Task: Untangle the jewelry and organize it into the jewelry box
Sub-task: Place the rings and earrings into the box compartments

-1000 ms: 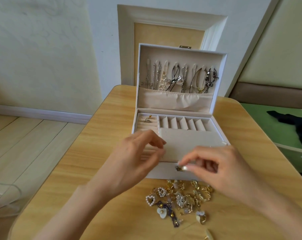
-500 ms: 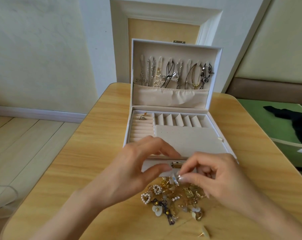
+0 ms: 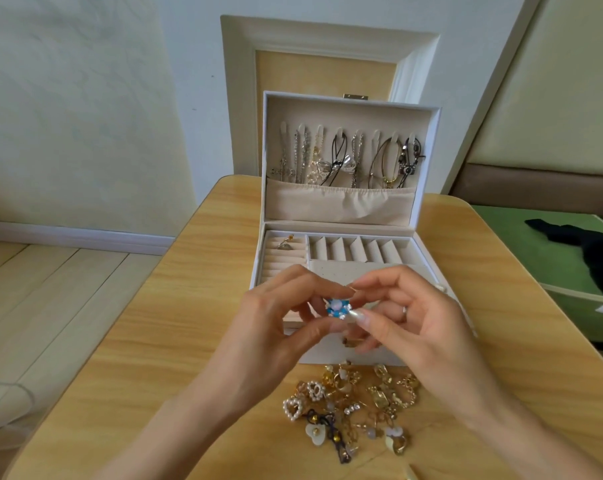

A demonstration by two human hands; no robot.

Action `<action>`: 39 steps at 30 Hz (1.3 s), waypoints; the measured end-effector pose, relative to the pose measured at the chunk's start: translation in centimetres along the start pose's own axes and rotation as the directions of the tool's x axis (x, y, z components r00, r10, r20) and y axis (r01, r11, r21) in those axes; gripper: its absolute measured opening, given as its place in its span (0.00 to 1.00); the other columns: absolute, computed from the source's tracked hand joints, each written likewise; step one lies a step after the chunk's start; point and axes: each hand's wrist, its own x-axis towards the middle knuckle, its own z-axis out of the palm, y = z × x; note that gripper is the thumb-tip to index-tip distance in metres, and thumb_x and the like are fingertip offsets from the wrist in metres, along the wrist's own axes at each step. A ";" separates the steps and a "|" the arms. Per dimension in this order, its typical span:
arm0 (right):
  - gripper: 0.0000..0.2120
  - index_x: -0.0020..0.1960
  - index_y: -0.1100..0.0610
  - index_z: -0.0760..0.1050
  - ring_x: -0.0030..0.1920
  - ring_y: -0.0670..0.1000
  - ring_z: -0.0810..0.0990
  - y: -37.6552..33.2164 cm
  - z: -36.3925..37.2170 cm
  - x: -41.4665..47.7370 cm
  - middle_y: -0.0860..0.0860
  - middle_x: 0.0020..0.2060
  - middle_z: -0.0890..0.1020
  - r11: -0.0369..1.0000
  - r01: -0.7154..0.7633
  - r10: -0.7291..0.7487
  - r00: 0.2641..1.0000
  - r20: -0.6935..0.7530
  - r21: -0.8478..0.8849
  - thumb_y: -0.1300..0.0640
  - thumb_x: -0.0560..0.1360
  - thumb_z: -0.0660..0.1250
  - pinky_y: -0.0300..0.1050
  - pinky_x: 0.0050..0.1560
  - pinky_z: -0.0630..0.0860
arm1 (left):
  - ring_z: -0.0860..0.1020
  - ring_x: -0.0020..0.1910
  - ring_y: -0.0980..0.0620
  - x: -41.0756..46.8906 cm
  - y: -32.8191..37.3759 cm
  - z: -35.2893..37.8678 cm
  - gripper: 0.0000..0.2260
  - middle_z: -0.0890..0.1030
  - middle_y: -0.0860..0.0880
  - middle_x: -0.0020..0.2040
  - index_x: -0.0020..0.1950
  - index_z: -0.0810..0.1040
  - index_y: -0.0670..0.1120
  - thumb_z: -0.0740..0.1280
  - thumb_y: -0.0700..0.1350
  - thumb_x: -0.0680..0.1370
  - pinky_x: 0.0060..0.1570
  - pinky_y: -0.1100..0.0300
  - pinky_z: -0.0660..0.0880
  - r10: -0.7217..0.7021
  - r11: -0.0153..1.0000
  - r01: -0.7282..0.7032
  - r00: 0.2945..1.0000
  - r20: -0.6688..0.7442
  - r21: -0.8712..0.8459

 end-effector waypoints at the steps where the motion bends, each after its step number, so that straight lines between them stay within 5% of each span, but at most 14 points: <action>1: 0.10 0.50 0.50 0.78 0.41 0.54 0.84 -0.1 0.2 0.2 0.54 0.44 0.83 1.000 0.007 -0.007 1.000 0.013 0.007 0.55 0.69 0.73 0.45 0.41 0.81 | 0.78 0.42 0.57 0.0 -0.1 -0.1 0.12 0.79 0.55 0.43 0.52 0.80 0.49 0.70 0.51 0.70 0.42 0.70 0.72 0.000 1.000 0.001 1.000 -0.028 0.016; 4: 0.12 0.49 0.53 0.79 0.44 0.54 0.84 -0.5 0.9 1.4 0.54 0.44 0.84 1.000 -0.018 0.018 1.000 0.012 0.009 0.56 0.67 0.76 0.48 0.46 0.81 | 0.78 0.39 0.58 0.3 -0.5 -0.5 0.11 0.80 0.55 0.41 0.48 0.78 0.47 0.74 0.46 0.68 0.40 0.70 0.73 -0.051 0.998 0.054 0.993 -0.104 0.023; 9: 0.10 0.42 0.57 0.80 0.38 0.49 0.84 -0.1 2.3 6.4 0.53 0.36 0.84 0.996 -0.050 0.048 0.998 -0.029 -0.075 0.70 0.68 0.72 0.38 0.41 0.80 | 0.78 0.40 0.57 2.6 -3.0 -1.0 0.07 0.77 0.50 0.42 0.44 0.80 0.42 0.74 0.36 0.69 0.41 0.71 0.74 -0.070 0.988 0.095 0.978 -0.195 0.124; 15: 0.15 0.40 0.55 0.79 0.40 0.53 0.81 1.2 2.9 11.4 0.55 0.36 0.81 0.965 -0.100 0.093 0.995 -0.038 -0.243 0.73 0.64 0.74 0.45 0.47 0.80 | 0.81 0.45 0.54 4.0 -5.6 -1.7 0.11 0.83 0.52 0.46 0.51 0.81 0.43 0.66 0.32 0.74 0.46 0.63 0.75 -0.086 0.956 0.140 0.973 -0.212 0.257; 20: 0.09 0.41 0.59 0.81 0.37 0.54 0.82 2.0 3.1 12.6 0.57 0.35 0.82 0.961 -0.145 0.139 0.989 -0.042 -0.236 0.71 0.65 0.74 0.45 0.43 0.81 | 0.77 0.45 0.46 3.5 -5.8 -2.3 0.15 0.82 0.55 0.44 0.50 0.80 0.44 0.57 0.35 0.71 0.43 0.51 0.74 0.051 0.838 0.129 0.949 -0.313 0.530; 24: 0.09 0.43 0.57 0.84 0.41 0.49 0.82 2.3 3.4 12.9 0.55 0.38 0.85 0.936 -0.135 0.127 0.991 -0.047 -0.326 0.65 0.64 0.77 0.47 0.51 0.79 | 0.74 0.41 0.48 3.3 -6.1 -2.3 0.18 0.78 0.57 0.38 0.48 0.80 0.45 0.52 0.42 0.68 0.39 0.58 0.68 0.067 0.755 0.160 0.946 -0.317 0.635; 30: 0.11 0.46 0.57 0.84 0.35 0.41 0.75 2.6 3.7 12.7 0.42 0.32 0.77 0.852 -0.054 0.021 0.997 -0.068 -0.521 0.62 0.64 0.78 0.41 0.45 0.73 | 0.73 0.48 0.48 3.3 -6.5 -2.1 0.22 0.84 0.55 0.47 0.55 0.74 0.43 0.49 0.46 0.69 0.45 0.54 0.69 -0.042 0.751 0.208 0.962 -0.269 0.627; 39: 0.08 0.43 0.57 0.84 0.35 0.44 0.76 2.7 3.1 12.5 0.47 0.32 0.79 0.823 -0.041 -0.008 0.996 -0.084 -0.566 0.63 0.64 0.78 0.40 0.42 0.73 | 0.72 0.51 0.47 3.3 -7.1 -2.2 0.24 0.81 0.54 0.56 0.58 0.72 0.43 0.46 0.45 0.68 0.47 0.55 0.63 -0.065 0.744 0.148 0.987 -0.150 0.651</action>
